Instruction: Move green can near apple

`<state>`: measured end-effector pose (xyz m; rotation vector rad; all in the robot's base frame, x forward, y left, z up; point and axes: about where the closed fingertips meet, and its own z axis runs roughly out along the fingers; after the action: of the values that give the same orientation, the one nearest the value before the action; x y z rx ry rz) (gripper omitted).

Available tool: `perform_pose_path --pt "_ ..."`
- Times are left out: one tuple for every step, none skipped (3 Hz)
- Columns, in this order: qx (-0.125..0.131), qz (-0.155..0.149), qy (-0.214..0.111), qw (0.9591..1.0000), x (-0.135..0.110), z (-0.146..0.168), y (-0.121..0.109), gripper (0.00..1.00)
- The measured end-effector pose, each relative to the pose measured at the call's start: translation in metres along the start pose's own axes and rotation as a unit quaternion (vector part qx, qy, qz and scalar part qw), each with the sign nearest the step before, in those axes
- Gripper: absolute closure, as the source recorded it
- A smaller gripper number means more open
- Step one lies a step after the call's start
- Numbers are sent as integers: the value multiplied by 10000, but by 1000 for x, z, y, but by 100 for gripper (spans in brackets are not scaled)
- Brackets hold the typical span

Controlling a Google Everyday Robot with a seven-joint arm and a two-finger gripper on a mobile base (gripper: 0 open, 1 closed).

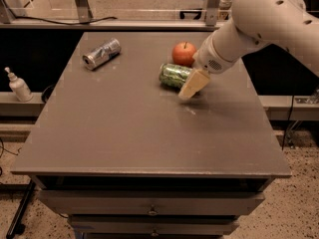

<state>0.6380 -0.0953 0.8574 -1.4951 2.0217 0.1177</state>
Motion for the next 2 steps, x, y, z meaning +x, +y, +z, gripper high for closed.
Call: perform_pose_path --pt "154 -61 43 9999 -1 -12 -6 0" --pt "490 -104 56 9987 -3 -38 -17 0"
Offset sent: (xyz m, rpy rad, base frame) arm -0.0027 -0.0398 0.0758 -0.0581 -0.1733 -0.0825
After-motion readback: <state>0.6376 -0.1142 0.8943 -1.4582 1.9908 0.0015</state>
